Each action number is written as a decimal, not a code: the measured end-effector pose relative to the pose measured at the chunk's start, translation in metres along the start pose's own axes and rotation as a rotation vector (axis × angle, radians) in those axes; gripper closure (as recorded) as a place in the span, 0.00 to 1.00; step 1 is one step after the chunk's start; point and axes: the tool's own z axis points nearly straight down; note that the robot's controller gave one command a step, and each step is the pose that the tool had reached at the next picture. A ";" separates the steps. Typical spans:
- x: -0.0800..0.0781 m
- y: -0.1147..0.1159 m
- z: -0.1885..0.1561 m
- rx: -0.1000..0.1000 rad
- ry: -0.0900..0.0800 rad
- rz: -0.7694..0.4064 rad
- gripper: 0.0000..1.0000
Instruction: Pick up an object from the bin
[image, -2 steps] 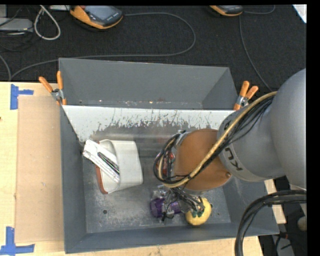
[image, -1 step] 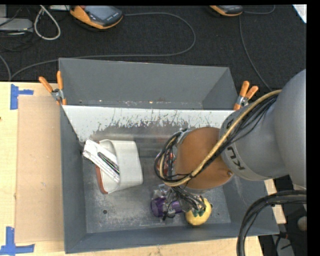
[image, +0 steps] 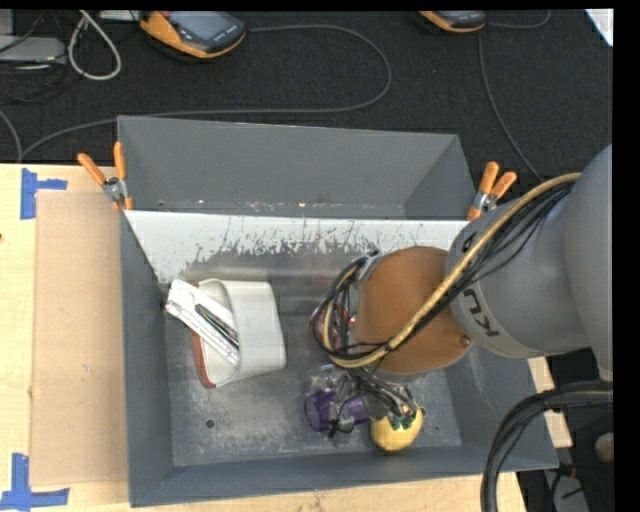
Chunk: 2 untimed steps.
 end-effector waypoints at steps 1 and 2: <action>0.000 0.000 -0.015 0.000 -0.002 0.002 1.00; 0.002 0.001 -0.056 -0.001 0.008 0.004 1.00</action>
Offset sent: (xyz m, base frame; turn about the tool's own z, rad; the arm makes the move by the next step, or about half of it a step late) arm 0.0006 0.0002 0.0983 0.0015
